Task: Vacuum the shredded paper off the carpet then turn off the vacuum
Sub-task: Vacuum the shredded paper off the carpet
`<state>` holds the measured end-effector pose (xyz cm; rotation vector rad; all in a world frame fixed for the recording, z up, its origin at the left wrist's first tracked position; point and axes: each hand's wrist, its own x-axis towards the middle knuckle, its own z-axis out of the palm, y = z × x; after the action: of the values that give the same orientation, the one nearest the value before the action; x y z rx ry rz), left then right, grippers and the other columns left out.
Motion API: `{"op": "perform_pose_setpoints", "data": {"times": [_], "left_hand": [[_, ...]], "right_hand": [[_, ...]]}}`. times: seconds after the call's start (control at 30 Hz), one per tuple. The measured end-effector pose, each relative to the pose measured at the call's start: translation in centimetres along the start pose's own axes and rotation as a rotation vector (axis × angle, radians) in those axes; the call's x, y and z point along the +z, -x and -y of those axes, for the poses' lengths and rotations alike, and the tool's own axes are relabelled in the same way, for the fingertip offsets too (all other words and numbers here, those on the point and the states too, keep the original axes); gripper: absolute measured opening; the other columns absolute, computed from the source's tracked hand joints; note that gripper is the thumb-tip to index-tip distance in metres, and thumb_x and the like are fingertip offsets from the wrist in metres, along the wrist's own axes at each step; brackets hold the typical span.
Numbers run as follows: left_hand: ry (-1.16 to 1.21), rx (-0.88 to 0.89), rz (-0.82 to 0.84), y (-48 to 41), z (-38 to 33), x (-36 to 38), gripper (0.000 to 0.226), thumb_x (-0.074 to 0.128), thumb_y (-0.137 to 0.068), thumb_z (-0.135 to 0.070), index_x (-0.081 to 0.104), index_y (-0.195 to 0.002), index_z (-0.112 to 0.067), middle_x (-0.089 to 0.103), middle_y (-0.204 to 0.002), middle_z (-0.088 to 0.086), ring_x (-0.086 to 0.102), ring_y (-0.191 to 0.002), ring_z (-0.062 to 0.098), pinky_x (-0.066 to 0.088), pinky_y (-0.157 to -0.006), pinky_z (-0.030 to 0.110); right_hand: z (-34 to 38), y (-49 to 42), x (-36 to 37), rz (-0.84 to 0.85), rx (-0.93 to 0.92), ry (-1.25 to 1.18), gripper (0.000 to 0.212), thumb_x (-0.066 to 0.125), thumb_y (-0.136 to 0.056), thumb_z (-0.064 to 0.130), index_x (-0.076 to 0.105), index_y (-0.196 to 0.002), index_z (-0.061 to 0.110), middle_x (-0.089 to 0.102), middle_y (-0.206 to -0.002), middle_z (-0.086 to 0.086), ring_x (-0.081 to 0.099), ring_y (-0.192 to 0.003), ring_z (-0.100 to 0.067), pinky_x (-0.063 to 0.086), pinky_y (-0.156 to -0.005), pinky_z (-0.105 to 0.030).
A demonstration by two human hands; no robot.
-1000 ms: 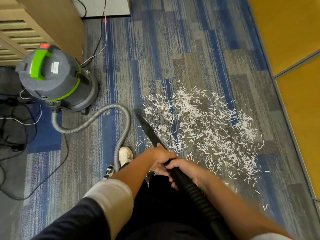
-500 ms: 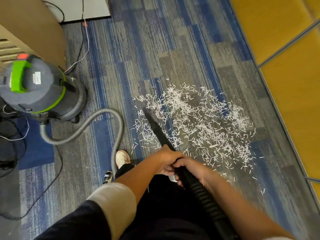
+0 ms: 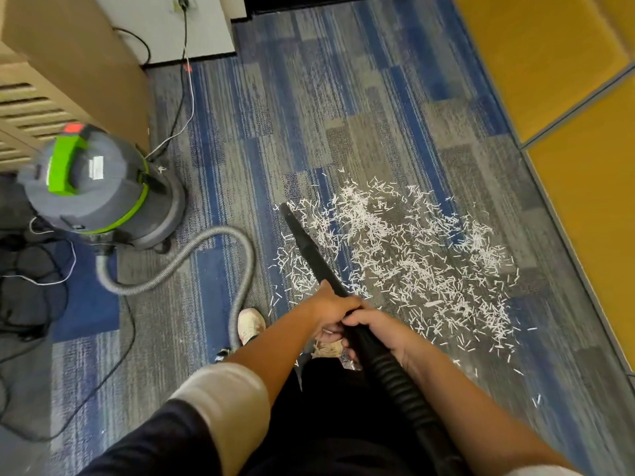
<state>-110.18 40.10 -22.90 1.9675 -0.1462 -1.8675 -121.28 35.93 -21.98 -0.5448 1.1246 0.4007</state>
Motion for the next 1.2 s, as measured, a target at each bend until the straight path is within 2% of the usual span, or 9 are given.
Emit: {"op": "perform_pose_setpoints", "data": {"times": [0.13,0.23,0.4,0.57,0.8,0.87,0.93,1.0,1.2], "left_hand": [[-0.052,-0.004,0.004,0.2,-0.2,0.4,0.037,0.055,-0.093,-0.032,0.034,-0.116,-0.013,0.052,-0.071,0.002,0.046,-0.050,0.008,0.042,-0.047,0.021],[-0.072,-0.021,0.007,-0.1,-0.2,0.0,0.038,0.056,-0.092,-0.035,0.034,-0.116,-0.015,0.052,-0.077,0.004,0.047,-0.056,0.011,0.043,-0.051,0.023],[-0.170,-0.011,0.035,-0.7,-1.4,-1.5,0.035,0.056,-0.093,-0.033,0.034,-0.113,-0.015,0.055,-0.077,0.006,0.051,-0.056,0.012,0.049,-0.058,0.026],[-0.306,-0.004,0.119,-0.7,-3.2,-4.0,0.033,0.056,-0.094,-0.033,0.033,-0.109,-0.015,0.055,-0.078,0.005,0.053,-0.057,0.011,0.048,-0.047,0.023],[-0.494,-0.061,0.179,0.0,-2.5,-9.7,0.042,0.051,-0.095,-0.027,0.028,-0.126,-0.013,0.058,-0.088,0.008,0.058,-0.068,0.017,0.055,-0.069,0.032],[-0.545,-0.080,0.181,0.2,-1.8,-11.4,0.045,0.050,-0.095,-0.027,0.025,-0.131,-0.013,0.057,-0.082,0.006,0.058,-0.063,0.015,0.056,-0.061,0.029],[-0.583,-0.104,0.216,0.6,-1.3,-12.7,0.029,0.046,-0.097,-0.025,0.032,-0.120,-0.016,0.056,-0.080,0.006,0.057,-0.062,0.014,0.052,-0.056,0.026],[-0.592,-0.136,0.249,1.6,-0.9,-13.6,0.008,0.044,-0.099,-0.024,0.038,-0.095,-0.022,0.056,-0.082,0.006,0.057,-0.065,0.015,0.051,-0.063,0.026],[-0.568,-0.149,0.229,2.9,1.2,-12.8,0.017,0.045,-0.098,-0.027,0.036,-0.084,-0.022,0.058,-0.087,0.008,0.059,-0.071,0.017,0.054,-0.070,0.028]], "right_hand": [[-0.4,-0.2,-0.4,-0.009,-0.081,-0.068,0.030,0.045,-0.089,0.000,0.041,-0.114,0.016,0.052,-0.069,-0.017,0.050,-0.043,-0.021,0.045,-0.036,-0.023],[-0.4,-0.2,0.1,-0.004,-0.079,-0.107,0.033,0.044,-0.091,0.001,0.038,-0.120,0.015,0.052,-0.060,-0.015,0.051,-0.038,-0.020,0.045,-0.036,-0.022],[0.5,-0.4,1.2,-0.018,-0.152,-0.161,0.018,0.043,-0.089,-0.002,0.043,-0.097,0.015,0.052,-0.072,-0.017,0.050,-0.044,-0.020,0.045,-0.037,-0.024],[1.3,-1.4,3.4,-0.084,-0.213,-0.259,0.021,0.044,-0.089,-0.002,0.040,-0.104,0.012,0.052,-0.076,-0.018,0.048,-0.049,-0.023,0.045,-0.038,-0.025],[1.0,-3.5,10.3,-0.096,-0.224,-0.396,0.025,0.041,-0.090,-0.001,0.040,-0.106,0.018,0.050,-0.066,-0.014,0.049,-0.043,-0.019,0.047,-0.038,-0.024],[0.7,-4.1,12.6,-0.095,-0.232,-0.410,0.025,0.040,-0.090,-0.002,0.042,-0.104,0.018,0.049,-0.064,-0.013,0.048,-0.044,-0.018,0.045,-0.038,-0.024],[0.2,-4.4,14.2,-0.090,-0.229,-0.410,0.026,0.040,-0.091,-0.001,0.043,-0.108,0.019,0.049,-0.067,-0.013,0.049,-0.047,-0.018,0.046,-0.038,-0.024],[-0.2,-4.5,15.3,-0.091,-0.228,-0.410,0.031,0.040,-0.092,0.000,0.040,-0.114,0.021,0.049,-0.071,-0.013,0.049,-0.050,-0.018,0.047,-0.038,-0.024],[-2.3,-3.9,15.4,-0.071,-0.218,-0.370,0.036,0.040,-0.091,-0.001,0.039,-0.118,0.023,0.049,-0.075,-0.014,0.049,-0.054,-0.019,0.048,-0.038,-0.025]]}}
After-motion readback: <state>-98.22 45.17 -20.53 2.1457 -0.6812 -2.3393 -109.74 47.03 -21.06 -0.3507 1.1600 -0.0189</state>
